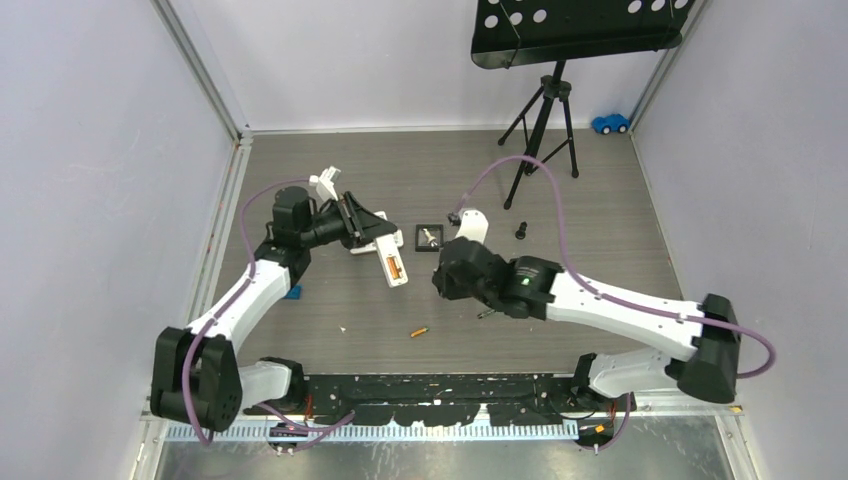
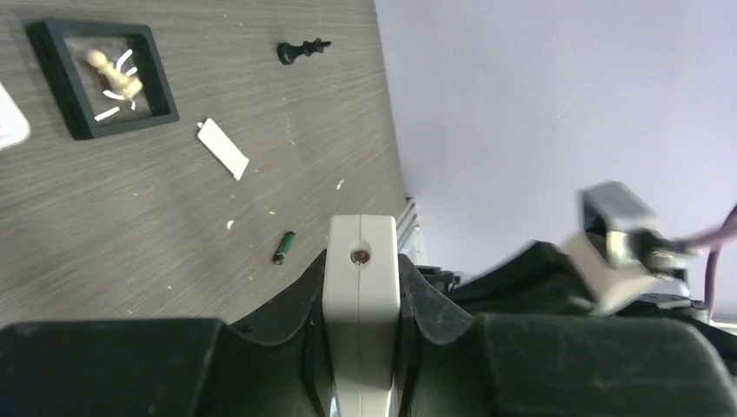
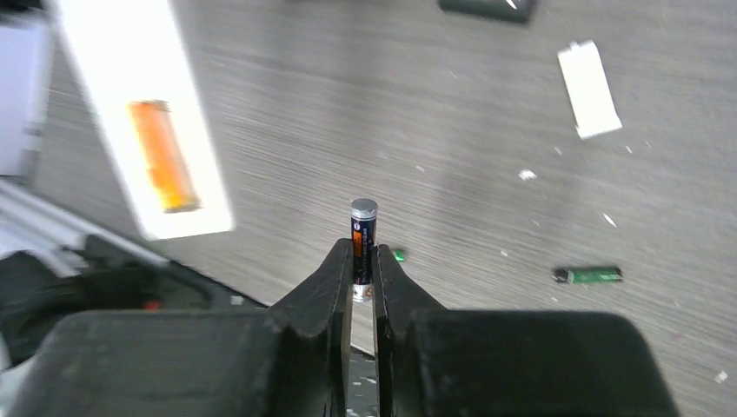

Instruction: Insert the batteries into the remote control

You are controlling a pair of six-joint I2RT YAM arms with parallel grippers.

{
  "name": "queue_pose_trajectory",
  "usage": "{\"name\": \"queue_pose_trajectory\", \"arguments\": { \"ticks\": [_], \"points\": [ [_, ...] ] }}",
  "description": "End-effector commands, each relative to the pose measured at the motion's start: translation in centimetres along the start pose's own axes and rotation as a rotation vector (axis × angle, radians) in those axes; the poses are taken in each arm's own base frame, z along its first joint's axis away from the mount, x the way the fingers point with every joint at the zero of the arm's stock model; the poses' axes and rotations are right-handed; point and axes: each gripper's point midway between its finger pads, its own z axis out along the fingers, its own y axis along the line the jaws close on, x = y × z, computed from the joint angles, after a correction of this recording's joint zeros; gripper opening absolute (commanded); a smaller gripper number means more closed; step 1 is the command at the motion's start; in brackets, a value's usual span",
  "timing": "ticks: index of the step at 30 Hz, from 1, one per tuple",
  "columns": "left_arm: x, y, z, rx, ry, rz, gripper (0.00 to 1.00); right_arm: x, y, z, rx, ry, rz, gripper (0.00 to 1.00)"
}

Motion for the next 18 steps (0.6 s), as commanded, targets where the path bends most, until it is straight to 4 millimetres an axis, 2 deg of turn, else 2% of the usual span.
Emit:
{"name": "queue_pose_trajectory", "arguments": {
  "ticks": [1, 6, 10, 18],
  "points": [
    [-0.1, -2.7, 1.2, 0.164, 0.007, -0.074, 0.0, -5.2, 4.1, -4.3, -0.175, -0.113, 0.034, 0.12],
    [0.2, -2.4, 2.4, 0.171, 0.019, -0.109, 0.0, -6.2, 5.7, -5.9, -0.231, -0.09, 0.017, 0.12],
    [0.5, -2.1, 2.7, 0.167, 0.025, -0.121, 0.0, -5.9, 6.6, -5.4, -0.232, -0.047, -0.017, 0.12],
    [1.1, -2.1, 2.5, 0.167, 0.04, -0.149, 0.0, -6.2, 6.8, -4.4, -0.204, -0.049, -0.058, 0.14]
  ]
}}
